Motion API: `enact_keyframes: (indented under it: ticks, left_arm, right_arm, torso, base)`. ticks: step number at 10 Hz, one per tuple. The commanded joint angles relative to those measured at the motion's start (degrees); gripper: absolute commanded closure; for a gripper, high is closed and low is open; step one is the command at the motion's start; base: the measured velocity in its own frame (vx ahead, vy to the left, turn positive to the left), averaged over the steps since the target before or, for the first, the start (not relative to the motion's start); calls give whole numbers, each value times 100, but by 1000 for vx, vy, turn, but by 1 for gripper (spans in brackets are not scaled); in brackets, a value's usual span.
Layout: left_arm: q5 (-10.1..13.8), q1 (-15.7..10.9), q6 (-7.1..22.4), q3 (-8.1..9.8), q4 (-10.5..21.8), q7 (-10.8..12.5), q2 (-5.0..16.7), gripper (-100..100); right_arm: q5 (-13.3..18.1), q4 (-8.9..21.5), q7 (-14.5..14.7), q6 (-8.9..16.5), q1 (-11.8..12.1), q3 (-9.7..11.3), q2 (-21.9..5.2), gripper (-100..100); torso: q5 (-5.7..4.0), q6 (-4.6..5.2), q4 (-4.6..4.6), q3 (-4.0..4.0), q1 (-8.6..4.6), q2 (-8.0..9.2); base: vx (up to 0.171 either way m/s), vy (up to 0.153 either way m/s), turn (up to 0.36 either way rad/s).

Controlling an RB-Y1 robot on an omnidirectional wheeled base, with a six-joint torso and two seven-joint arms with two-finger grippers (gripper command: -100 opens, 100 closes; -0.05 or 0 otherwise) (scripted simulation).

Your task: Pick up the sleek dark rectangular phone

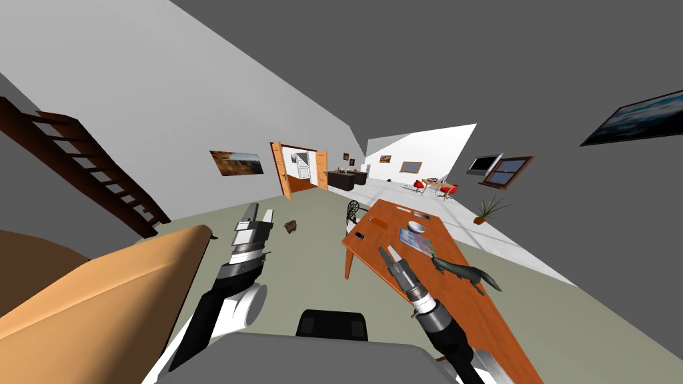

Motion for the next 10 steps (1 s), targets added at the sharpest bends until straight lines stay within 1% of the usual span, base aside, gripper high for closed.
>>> enact_keyframes:
  ticks: [1,2,3,4,5,6,7,8,9,10]
  left_arm:
    - [0,0,0,0,0,0,0,0]
    - [0,0,0,0,0,0,0,0]
    - [0,0,0,0,0,0,0,0]
    - [0,0,0,0,0,0,0,0]
    - [0,0,0,0,0,0,0,0]
    - [0,0,0,0,0,0,0,0]
    - [0,0,0,0,0,0,0,0]
    - [0,0,0,0,0,0,0,0]
    - [0,1,0,0,0,0,0,0]
    - [0,1,0,0,0,0,0,0]
  right_arm:
    - [181,-14,63,88,124,34,-110,-100]
    - [391,236,170,145,228,33,-333,-100]
    - [573,413,278,201,331,37,-472,-100]
    - [679,501,278,201,331,37,-553,-100]
    - [877,777,386,255,430,46,-752,-100]
    - [925,780,386,255,430,46,-769,-100]
    - [1141,1071,494,305,526,61,-981,-100]
    - [1314,1222,599,351,618,82,-1171,-100]
    - [1404,1371,599,351,618,82,-1187,-100]
    - [1619,1577,702,393,707,109,-1386,-100]
  torso:
    - [0,0,0,0,0,0]
    - [0,0,0,0,-4,0]
    - [0,0,0,-1,2,-1]
    - [3,-1,-2,-6,15,-12]
    - [3,-1,-3,-9,11,-16]
    - [2,-1,-4,-10,5,-18]
    - [1,-1,-3,-9,0,-15]
    - [1,-2,-3,-10,5,-17]
    - [3,-2,-5,-15,14,-26]
    - [3,0,-6,-17,8,-30]
  base:
    - [15,62,1]
    - [19,82,22]
    - [53,129,42]
    - [57,107,13]
    - [59,94,58]
    - [47,73,23]
    - [54,96,81]
    - [88,126,120]
    - [96,95,27]
    - [128,88,89]
